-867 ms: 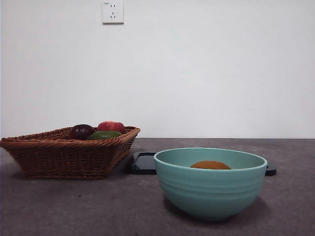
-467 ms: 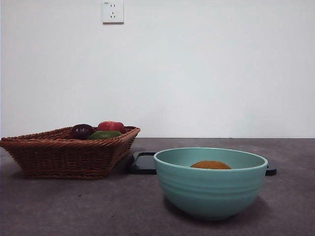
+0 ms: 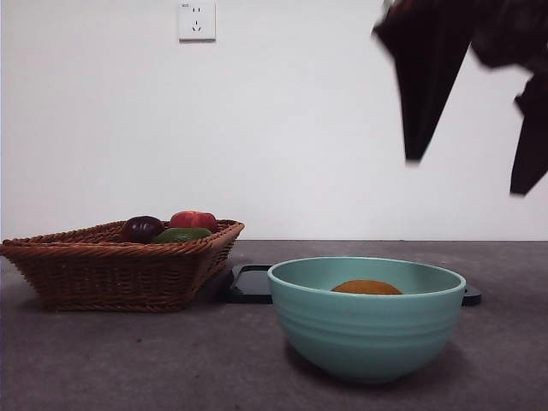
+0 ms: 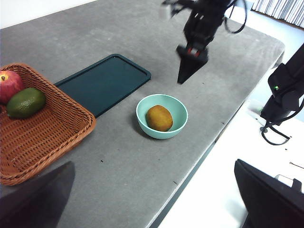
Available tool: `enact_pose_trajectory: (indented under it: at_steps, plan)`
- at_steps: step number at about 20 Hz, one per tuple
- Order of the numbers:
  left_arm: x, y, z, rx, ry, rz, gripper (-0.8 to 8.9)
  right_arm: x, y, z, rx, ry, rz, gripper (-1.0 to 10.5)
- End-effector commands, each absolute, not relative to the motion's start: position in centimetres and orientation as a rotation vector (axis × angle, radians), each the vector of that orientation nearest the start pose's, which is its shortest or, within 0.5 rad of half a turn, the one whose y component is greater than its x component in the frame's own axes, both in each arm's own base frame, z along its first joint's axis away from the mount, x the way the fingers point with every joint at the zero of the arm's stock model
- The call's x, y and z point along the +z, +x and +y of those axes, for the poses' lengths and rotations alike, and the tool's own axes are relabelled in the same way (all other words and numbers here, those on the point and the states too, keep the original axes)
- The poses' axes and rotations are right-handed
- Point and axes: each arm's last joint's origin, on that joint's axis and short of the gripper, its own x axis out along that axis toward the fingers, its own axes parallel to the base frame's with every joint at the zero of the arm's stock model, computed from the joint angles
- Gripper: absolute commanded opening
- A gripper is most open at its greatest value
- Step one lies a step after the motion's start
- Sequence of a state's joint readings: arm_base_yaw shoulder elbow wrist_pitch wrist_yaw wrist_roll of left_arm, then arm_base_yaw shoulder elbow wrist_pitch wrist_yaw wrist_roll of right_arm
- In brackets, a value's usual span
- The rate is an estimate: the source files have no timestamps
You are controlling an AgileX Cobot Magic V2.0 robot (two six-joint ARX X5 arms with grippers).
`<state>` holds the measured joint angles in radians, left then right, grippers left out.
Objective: Pick up the wifruite, put it on the bowl, pick up the plate, put it on desk
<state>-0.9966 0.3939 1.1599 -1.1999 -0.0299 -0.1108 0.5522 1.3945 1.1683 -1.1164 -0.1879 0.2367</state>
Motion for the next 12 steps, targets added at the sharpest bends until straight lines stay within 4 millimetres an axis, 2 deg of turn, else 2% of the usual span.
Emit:
enact_pose_trajectory:
  at_steps: [1,7,12]
  plan:
    - [38.0,0.0,0.2,-0.936,0.128,0.418,5.93,26.0,21.9,14.9,0.445,-0.120,1.429,6.3]
    - [38.0,0.0,0.2,-0.936,0.128,0.418,5.93,22.2,23.6,16.0,0.406,-0.235,1.542,6.3]
    - [38.0,0.0,0.2,-0.936,0.128,0.418,5.93,20.7,24.1,16.4,0.397,-0.252,1.589,6.3]
